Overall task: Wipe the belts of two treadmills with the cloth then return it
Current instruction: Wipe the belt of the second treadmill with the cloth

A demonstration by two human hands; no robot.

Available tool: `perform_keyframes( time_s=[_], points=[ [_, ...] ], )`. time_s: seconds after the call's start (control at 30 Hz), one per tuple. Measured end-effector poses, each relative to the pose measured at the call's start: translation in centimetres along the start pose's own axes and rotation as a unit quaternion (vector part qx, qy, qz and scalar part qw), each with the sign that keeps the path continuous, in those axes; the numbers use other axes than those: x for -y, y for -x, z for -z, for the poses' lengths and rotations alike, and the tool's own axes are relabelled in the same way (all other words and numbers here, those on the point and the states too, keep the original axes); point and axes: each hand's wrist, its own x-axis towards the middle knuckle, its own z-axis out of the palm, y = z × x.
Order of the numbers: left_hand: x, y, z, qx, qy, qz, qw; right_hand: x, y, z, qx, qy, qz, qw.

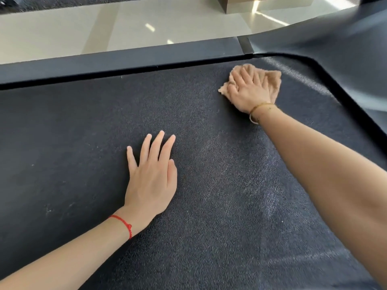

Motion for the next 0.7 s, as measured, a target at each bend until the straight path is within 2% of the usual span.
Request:
perform_keyframes(
  time_s=[0.2, 0.37, 0.53, 0.7],
  points=[
    [-0.1, -0.1, 0.3, 0.005, -0.007, 0.001, 1.0, 8.1, -3.2, -1.4, 0.041, -0.002, 0.116, 0.992],
    [-0.1, -0.1, 0.5, 0.007, 0.01, 0.003, 1.0, 7.3, 0.4, -2.0, 0.047, 0.002, 0.219, 0.975],
    [-0.1, 0.2, 0.7, 0.005, 0.022, 0.006, 1.0, 2.3, 5.7, -0.5, 0.035, 0.006, 0.177, 0.984],
    [0.4, 0.7, 0.9, 0.009, 0.021, -0.007, 1.0, 0.6, 11.7, -0.2, 0.033, -0.004, 0.153, 0.988]
  ],
)
